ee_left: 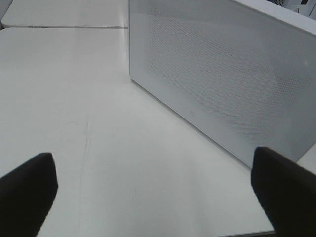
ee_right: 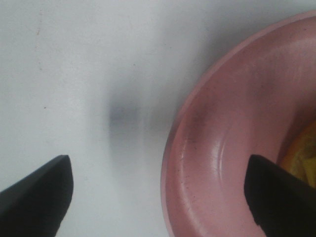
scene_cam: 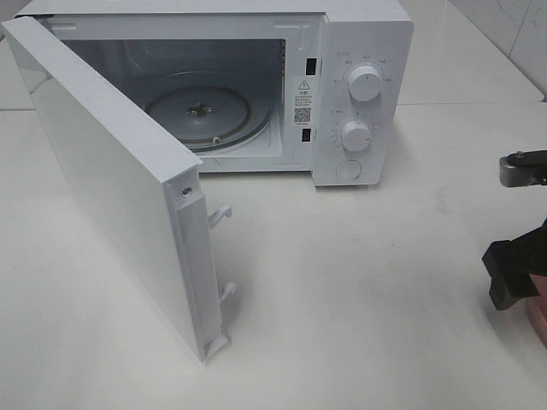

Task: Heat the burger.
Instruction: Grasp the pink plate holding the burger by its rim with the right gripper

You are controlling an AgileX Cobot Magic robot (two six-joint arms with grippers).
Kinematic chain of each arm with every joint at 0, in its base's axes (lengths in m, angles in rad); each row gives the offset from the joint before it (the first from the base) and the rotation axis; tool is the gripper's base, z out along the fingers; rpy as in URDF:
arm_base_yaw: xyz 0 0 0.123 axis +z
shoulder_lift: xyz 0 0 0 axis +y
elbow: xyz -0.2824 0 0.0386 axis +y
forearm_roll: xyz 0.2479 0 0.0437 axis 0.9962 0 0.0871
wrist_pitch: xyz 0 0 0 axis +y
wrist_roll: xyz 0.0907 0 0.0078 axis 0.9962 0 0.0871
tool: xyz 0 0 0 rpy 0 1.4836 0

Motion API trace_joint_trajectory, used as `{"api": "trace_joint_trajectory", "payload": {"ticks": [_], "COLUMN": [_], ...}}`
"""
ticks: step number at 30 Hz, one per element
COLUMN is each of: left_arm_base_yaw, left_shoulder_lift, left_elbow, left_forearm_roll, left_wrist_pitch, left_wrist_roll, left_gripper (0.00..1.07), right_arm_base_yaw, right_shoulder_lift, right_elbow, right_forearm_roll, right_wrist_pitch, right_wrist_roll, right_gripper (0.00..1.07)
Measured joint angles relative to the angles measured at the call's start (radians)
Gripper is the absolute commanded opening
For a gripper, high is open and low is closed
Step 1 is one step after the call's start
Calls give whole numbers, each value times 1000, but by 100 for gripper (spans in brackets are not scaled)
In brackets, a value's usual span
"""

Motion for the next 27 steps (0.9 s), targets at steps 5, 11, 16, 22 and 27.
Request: {"api": "trace_joint_trajectory", "payload": {"ticks": [5,11,16,22,27], "left_arm_base_yaw": [0,0,0,0,0], "left_shoulder_lift": [0,0,0,0,0], "left_elbow": [0,0,0,0,0], "left_forearm_roll": [0,0,0,0,0], "left_wrist_pitch": [0,0,0,0,0], "left_wrist_roll": [0,0,0,0,0], "left_gripper": [100,100,100,100,100], "right_arm_base_yaw": [-15,-43,-47,-47,-47], "right_shoulder_lift": [86,134,173,210,210], "right_elbow": [0,0,0,-1,-1], "right_forearm_roll": [-17,-25,-25,-36,-49], "right_wrist_pitch": [-48,-84,-115,-131,-131], "right_wrist_roll": [9,13,13,13,14], "right_gripper": [88,87,85,71,51]}}
